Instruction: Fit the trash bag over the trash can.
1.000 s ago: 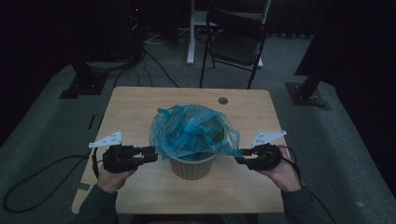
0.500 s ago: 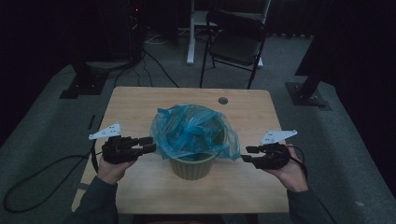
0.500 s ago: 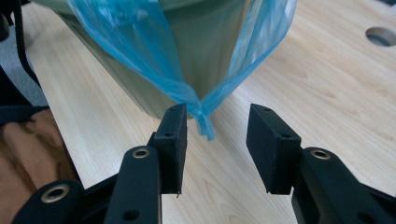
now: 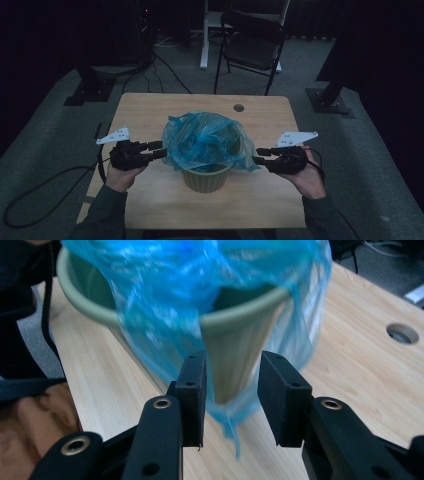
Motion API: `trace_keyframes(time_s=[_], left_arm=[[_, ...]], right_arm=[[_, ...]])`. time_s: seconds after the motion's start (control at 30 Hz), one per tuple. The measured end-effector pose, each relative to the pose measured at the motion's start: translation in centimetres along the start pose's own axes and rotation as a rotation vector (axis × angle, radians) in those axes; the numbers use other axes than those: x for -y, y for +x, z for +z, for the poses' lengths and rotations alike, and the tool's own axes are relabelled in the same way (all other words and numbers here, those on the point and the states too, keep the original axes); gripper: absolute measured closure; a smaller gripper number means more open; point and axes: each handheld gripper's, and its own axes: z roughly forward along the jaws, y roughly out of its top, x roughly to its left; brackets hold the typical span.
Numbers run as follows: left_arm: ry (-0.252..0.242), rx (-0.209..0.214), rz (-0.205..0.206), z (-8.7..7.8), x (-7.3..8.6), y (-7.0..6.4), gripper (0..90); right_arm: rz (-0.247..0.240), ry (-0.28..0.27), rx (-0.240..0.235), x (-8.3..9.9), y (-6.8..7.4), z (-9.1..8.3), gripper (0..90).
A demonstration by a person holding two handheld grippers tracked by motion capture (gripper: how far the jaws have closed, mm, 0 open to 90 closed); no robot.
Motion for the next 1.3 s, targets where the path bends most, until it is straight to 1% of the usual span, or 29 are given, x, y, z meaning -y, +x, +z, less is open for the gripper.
trace_keyframes(time_s=[0.03, 0.1, 0.27, 0.37, 0.43, 0.47, 0.6, 0.73, 0.77, 0.8, 0.83, 0.87, 0.9, 1.0, 1.1, 1.2, 1.3], left_arm=[[0.0, 0.0, 0.0, 0.0, 0.0, 0.0, 52.4], [0.001, 0.005, -0.005, 0.1, 0.2, 0.1, 52.5], [0.014, 0.012, -0.023, 0.4, 0.5, 0.3, 53.7], [0.023, 0.017, -0.029, 0.7, 0.7, 0.4, 54.5], [0.023, 0.017, -0.029, 0.7, 0.7, 0.4, 54.6], [0.039, 0.024, -0.037, 1.1, 0.9, 0.4, 55.1], [0.038, 0.041, -0.045, 1.3, 1.1, 0.5, 56.3], [0.034, 0.049, -0.047, 1.3, 1.2, 0.4, 60.8], [0.032, 0.053, -0.047, 1.3, 1.3, 0.4, 62.2], [0.032, 0.053, -0.047, 1.3, 1.3, 0.4, 64.2], [0.032, 0.053, -0.047, 1.3, 1.3, 0.4, 64.2], [0.033, 0.055, -0.043, 1.2, 1.6, 0.3, 69.2], [0.032, 0.056, -0.045, 1.2, 1.7, 0.3, 71.1], [0.033, 0.058, -0.046, 1.2, 1.8, 0.3, 74.5], [0.041, 0.074, -0.052, 1.3, 2.3, 0.3, 79.6], [0.043, 0.083, -0.056, 1.3, 2.6, 0.2, 81.9], [0.045, 0.094, -0.054, 1.4, 2.7, -0.1, 83.7]], right_arm=[[-0.004, -0.005, -0.006, -0.3, 0.1, 0.1, 63.9], [-0.014, -0.022, -0.031, -1.1, 0.3, 0.6, 63.9], [-0.034, -0.019, -0.069, -2.0, 0.7, 1.7, 63.6], [-0.037, -0.018, -0.094, -2.1, 0.8, 2.2, 62.6], [-0.04, -0.012, -0.097, -2.1, 0.8, 2.3, 62.6], [-0.039, -0.004, -0.104, -2.1, 0.8, 2.6, 62.6], [-0.041, 0.002, -0.109, -1.9, 0.9, 2.8, 63.3], [-0.052, 0.012, -0.113, -1.8, 1.0, 2.9, 69.2], [-0.052, 0.012, -0.114, -1.7, 1.0, 2.9, 72.1], [-0.052, 0.012, -0.114, -1.7, 1.0, 2.9, 72.1], [-0.052, 0.016, -0.11, -1.6, 1.1, 2.9, 72.1], [-0.059, 0.023, -0.112, -1.4, 1.1, 2.9, 84.2], [-0.06, 0.027, -0.111, -1.3, 1.2, 2.9, 86.3], [-0.065, 0.036, -0.113, -1.2, 1.2, 3.0, 88.9], [-0.059, 0.043, -0.116, -1.0, 1.3, 3.0, 89.9], [-0.055, 0.045, -0.131, -0.7, 1.3, 3.0, 90.0], [-0.049, 0.058, -0.137, -0.3, 1.3, 3.2, 90.0]])
